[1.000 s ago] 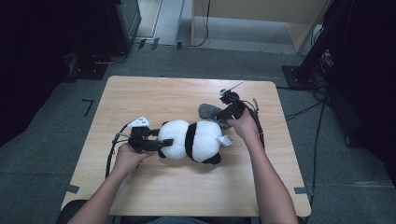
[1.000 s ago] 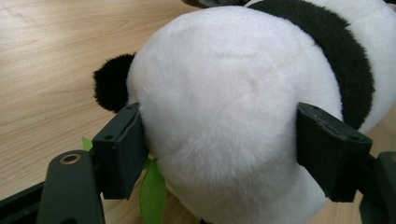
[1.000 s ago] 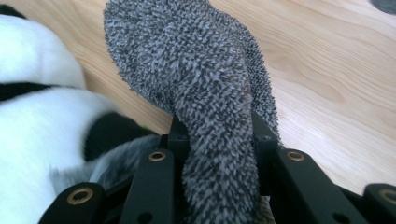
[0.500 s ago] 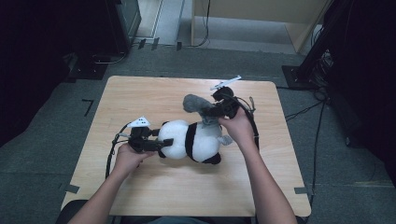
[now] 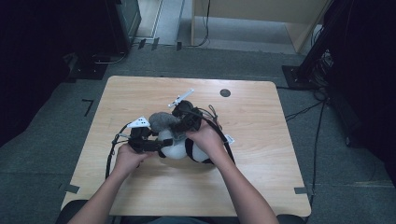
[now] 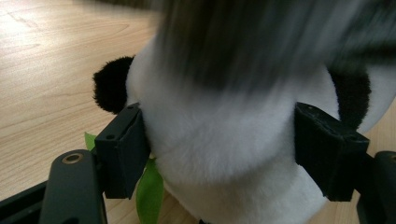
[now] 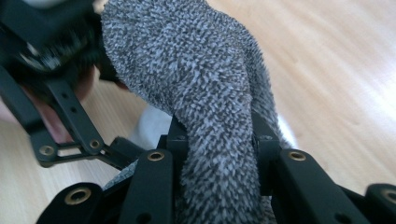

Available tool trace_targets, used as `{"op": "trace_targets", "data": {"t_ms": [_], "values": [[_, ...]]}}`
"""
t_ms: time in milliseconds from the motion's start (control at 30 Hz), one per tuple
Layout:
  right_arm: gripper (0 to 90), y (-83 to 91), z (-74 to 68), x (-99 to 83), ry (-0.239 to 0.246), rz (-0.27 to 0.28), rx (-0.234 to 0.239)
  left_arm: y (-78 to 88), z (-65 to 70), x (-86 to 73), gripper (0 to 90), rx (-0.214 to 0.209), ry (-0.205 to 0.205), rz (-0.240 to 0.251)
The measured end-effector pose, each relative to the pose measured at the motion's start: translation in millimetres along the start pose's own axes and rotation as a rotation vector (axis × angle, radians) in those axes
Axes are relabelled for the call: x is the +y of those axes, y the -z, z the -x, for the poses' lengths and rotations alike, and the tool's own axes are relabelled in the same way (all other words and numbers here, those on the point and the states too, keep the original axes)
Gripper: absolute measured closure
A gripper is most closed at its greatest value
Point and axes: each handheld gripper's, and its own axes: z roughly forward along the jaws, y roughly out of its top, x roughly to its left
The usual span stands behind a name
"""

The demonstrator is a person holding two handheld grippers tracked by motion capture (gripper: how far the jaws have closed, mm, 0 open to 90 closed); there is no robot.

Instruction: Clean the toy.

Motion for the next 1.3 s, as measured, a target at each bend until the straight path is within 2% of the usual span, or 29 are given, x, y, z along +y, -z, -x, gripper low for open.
{"op": "trace_targets", "data": {"t_ms": [100, 400, 667, 1033, 1300], "values": [[68.5, -6.3, -1.8, -5.2, 0.003, 0.01, -0.003, 0.2, -1.2, -0.2, 24.1, -0.002, 0.002, -0.004], [68.3, 3.7, 6.5, -19.5, -0.011, 0.029, -0.017, -0.7, -0.1, 0.4, 24.2, 0.002, 0.003, 0.005], [68.1, 19.8, 16.0, -34.8, -0.027, 0.023, -0.062, -0.5, 0.0, 0.6, 24.2, 0.003, 0.003, 0.005], [66.0, 45.2, 30.3, -56.2, -0.063, 0.066, -0.09, -0.6, 0.0, 0.4, 24.2, 0.0, 0.005, 0.009], [59.6, 61.6, 39.9, -73.1, -0.083, 0.1, -0.114, -0.7, 0.1, 0.4, 24.2, -0.003, 0.008, 0.011]]}}
